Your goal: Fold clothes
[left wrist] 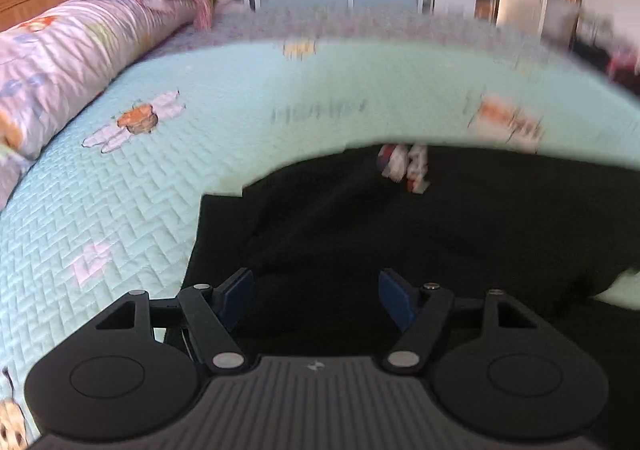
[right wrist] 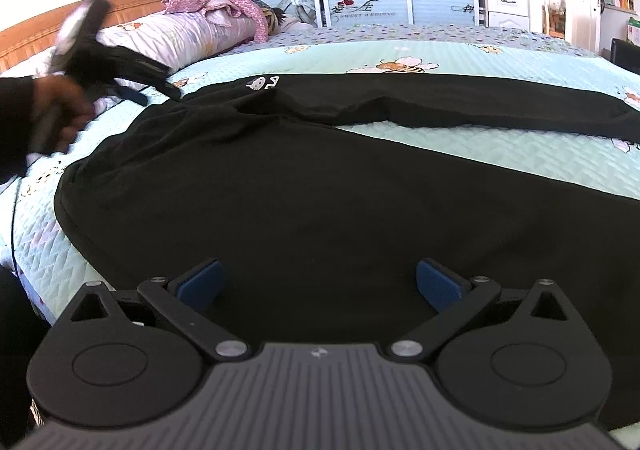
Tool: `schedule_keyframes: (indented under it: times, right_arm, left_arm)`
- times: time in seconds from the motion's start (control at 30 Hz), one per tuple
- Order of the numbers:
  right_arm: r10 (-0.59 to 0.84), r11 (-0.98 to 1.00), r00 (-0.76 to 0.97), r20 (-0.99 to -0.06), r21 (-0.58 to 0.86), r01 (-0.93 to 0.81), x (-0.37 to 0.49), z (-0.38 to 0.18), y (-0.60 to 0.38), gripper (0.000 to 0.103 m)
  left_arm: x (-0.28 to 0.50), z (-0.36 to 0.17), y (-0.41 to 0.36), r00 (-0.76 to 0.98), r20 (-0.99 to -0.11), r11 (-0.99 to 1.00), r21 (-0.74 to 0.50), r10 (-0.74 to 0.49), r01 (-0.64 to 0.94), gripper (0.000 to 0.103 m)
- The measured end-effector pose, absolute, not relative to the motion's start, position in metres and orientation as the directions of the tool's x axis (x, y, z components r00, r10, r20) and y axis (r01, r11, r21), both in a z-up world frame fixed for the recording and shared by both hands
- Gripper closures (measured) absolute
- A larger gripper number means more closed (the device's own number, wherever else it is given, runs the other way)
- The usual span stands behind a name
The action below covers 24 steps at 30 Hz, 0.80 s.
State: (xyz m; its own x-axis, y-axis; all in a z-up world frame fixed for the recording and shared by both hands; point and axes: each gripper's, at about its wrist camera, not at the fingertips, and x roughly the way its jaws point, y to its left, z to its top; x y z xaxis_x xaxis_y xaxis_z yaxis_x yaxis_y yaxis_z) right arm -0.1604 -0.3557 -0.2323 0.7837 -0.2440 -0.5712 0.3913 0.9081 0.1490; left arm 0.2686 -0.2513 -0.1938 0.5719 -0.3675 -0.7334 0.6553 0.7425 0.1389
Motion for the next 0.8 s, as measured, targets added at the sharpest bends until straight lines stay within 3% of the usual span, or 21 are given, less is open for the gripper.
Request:
schedule_keyframes:
  times: [0.07, 0.13, 0.2, 0.33, 0.43, 0.5, 0.53, 0.63, 0.73, 0.8]
  right_arm:
    - [-0.223, 0.898, 0.800, -0.557, 0.202, 0.391, -0.163, -0.223, -0.362, 0.000]
    - [-0.203, 0.887, 0.821, -0.533, 0.255, 0.385, -0.165, -0.212, -0.369, 0.000]
    - [-0.193, 0.895, 0.872, -0.450, 0.284, 0.345, -0.167, -0.190, -0.378, 0.000]
    - [-0.148, 0.937, 0.904, -0.402, 0.235, 0.258, -0.103, -0.168, -0.403, 0.000]
    - [-0.107, 0.964, 0.915, -0.389, 0.185, 0.191, -0.044, -0.155, -0.423, 0.000]
    - [-0.079, 0.978, 0.921, -0.381, 0.150, 0.146, -0.005, -0.146, -0.436, 0.000]
    - [-0.063, 0.983, 0.920, -0.388, 0.135, 0.125, 0.015, -0.145, -0.442, 0.000]
    - [-0.028, 0.991, 0.860, -0.509, 0.098, 0.091, 0.078, -0.171, -0.454, 0.001]
    - [-0.093, 0.989, 0.746, -0.659, 0.029, 0.148, 0.113, -0.207, -0.485, 0.003]
    - [-0.192, 0.969, 0.711, -0.677, -0.019, 0.245, 0.095, -0.218, -0.522, 0.003]
  left_arm:
    - [0.277, -0.216, -0.244, 0.599, -0.745, 0.743, 0.216, -0.295, 0.634, 0.022]
    - [0.287, -0.212, -0.223, 0.623, -0.729, 0.795, 0.183, -0.285, 0.578, 0.022]
    - [0.302, -0.201, -0.209, 0.640, -0.708, 0.844, 0.118, -0.298, 0.524, 0.025]
    - [0.322, -0.183, -0.218, 0.637, -0.657, 0.837, 0.017, -0.403, 0.547, 0.024]
    - [0.327, -0.187, -0.254, 0.610, -0.643, 0.780, 0.030, -0.463, 0.625, 0.024]
    - [0.333, -0.204, -0.279, 0.604, -0.666, 0.754, 0.094, -0.437, 0.650, 0.024]
    - [0.337, -0.213, -0.288, 0.608, -0.678, 0.750, 0.126, -0.413, 0.649, 0.023]
    - [0.354, -0.228, -0.285, 0.631, -0.675, 0.782, 0.128, -0.382, 0.610, 0.000]
    - [0.362, -0.225, -0.264, 0.612, -0.681, 0.810, 0.048, -0.402, 0.585, 0.000]
    - [0.363, -0.219, -0.252, 0.601, -0.679, 0.817, 0.004, -0.421, 0.577, 0.001]
